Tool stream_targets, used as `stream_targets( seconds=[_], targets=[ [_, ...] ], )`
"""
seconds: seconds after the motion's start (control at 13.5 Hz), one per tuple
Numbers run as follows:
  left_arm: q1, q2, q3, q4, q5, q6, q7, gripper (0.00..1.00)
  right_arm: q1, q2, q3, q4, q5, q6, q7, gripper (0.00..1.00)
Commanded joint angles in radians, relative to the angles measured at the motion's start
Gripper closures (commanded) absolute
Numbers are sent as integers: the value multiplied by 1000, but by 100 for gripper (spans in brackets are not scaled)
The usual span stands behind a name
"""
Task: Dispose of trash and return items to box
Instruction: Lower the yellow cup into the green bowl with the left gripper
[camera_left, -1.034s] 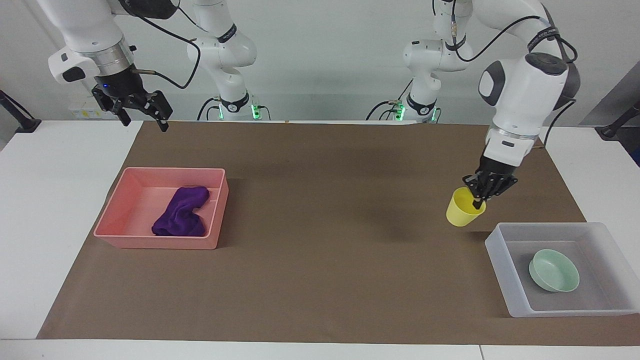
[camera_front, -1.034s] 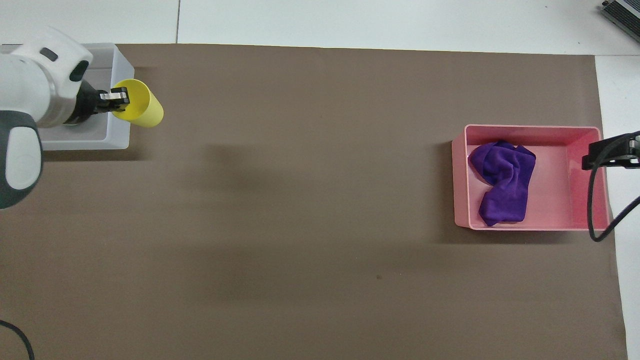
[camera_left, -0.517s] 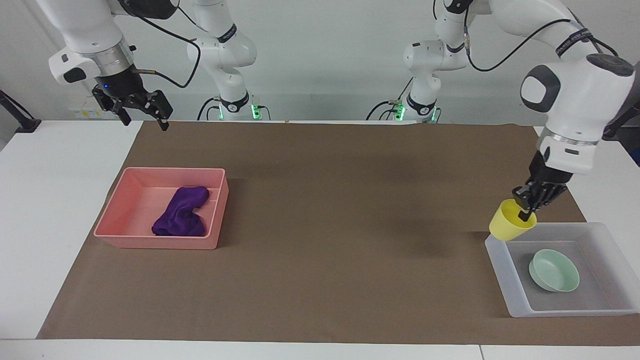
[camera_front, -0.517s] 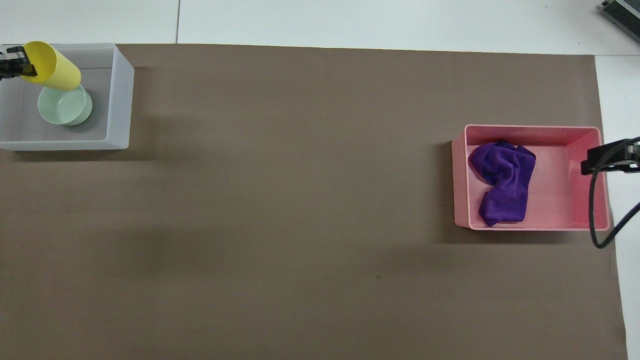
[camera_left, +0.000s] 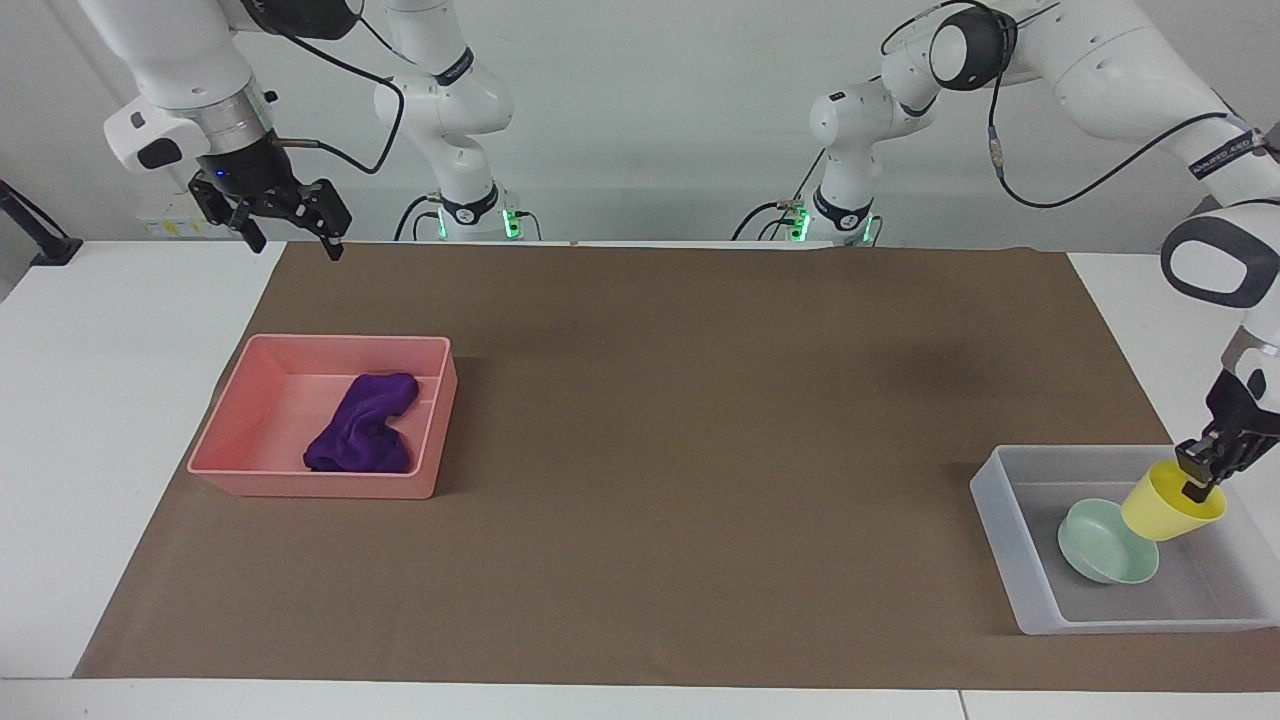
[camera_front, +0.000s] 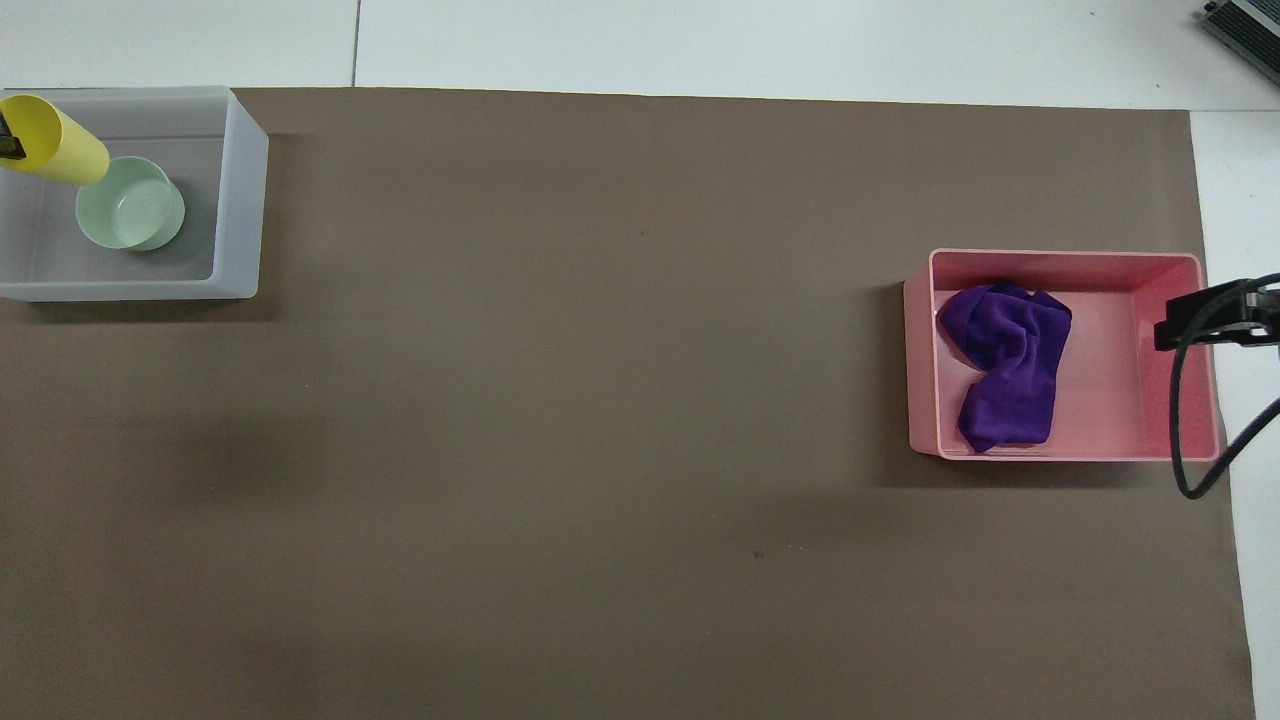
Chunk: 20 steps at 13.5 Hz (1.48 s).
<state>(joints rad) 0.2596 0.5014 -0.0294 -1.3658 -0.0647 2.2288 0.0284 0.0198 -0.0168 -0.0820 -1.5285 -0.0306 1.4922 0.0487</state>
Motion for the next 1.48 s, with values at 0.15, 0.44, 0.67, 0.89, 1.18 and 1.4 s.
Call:
stream_targets(
  seconds=[0.15,0.44,0.67,0.89,1.18,1.4],
  targets=[
    [33,80,-14,24,-14,26,25,100,-11,-22,4,-27,-5,0,-24,0],
    [40,81,-14,-70,-35,118,25,100,-17,-26,5,-44,-5,39,-27,0],
    [35,78,-10,-94,-37,121,24,99,-9,-28,5,-45,-5,39,-26,0],
    [24,74,-9,-85,-26,95,24,44,-8,-28,5,-45,-5,39,-26,0],
    [18,42,-7,-75,-17,66,106,0,-6,-28,5,-45,-5,36,-26,0],
    [-46,-49,-7,-87,-20,-42,209,0,-9,-28,5,-47,-5,37,-26,0]
  ],
)
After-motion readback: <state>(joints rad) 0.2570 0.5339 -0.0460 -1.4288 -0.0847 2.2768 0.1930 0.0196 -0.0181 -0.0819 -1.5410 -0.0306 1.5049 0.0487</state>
